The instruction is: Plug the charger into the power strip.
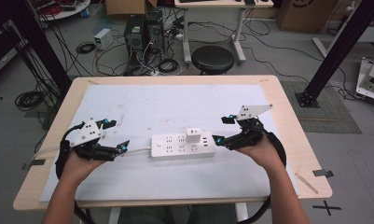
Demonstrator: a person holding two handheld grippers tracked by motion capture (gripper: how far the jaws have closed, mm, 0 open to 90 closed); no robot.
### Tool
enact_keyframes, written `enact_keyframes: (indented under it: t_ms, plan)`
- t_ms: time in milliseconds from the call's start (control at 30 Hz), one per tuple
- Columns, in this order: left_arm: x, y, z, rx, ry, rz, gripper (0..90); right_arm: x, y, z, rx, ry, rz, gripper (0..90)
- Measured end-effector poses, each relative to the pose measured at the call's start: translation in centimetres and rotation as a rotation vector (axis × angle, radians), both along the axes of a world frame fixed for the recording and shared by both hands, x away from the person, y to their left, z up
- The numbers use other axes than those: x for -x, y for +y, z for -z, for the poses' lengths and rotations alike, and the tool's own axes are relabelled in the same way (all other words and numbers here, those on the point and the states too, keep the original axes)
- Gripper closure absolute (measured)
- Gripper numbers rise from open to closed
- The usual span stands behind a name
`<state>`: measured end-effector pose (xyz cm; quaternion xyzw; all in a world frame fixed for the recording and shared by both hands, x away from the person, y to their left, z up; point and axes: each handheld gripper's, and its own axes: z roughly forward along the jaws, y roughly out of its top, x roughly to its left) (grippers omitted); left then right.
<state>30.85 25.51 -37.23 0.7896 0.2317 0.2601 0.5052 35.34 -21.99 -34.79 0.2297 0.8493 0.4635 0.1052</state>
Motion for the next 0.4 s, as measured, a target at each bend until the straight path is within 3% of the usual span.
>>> enact_keyframes:
  t_ms: [400]
  plan:
    - [-0.45, 0.09, 0.18, -0.013, 0.009, 0.005, 16.5, 0.01, -0.16, -0.1, -0.004, -0.007, 0.011, 19.1]
